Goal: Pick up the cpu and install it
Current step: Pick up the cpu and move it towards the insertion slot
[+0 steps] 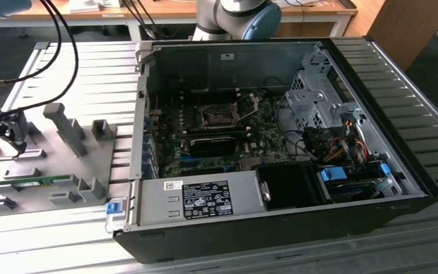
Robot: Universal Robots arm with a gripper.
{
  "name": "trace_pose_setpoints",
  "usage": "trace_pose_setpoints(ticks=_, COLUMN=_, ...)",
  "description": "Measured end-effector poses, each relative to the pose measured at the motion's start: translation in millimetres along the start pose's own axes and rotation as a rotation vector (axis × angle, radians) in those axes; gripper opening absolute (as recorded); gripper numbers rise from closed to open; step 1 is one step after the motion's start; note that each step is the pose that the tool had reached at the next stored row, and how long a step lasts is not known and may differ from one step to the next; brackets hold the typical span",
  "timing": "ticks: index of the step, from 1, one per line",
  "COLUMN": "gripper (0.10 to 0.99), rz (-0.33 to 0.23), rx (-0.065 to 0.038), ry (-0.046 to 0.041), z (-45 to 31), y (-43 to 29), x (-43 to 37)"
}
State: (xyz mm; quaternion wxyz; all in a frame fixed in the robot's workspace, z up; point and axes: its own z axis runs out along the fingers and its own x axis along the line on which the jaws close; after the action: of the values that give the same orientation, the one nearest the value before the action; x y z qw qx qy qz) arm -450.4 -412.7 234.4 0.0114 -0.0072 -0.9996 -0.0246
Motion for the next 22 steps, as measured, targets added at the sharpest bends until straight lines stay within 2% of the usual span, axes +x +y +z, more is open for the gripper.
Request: trace_pose_setpoints(ticks=22, gripper=0.537, rz=0.0, rx=-0.002, ry=-0.0001, z=-11.1, y=0.6, x=0.3)
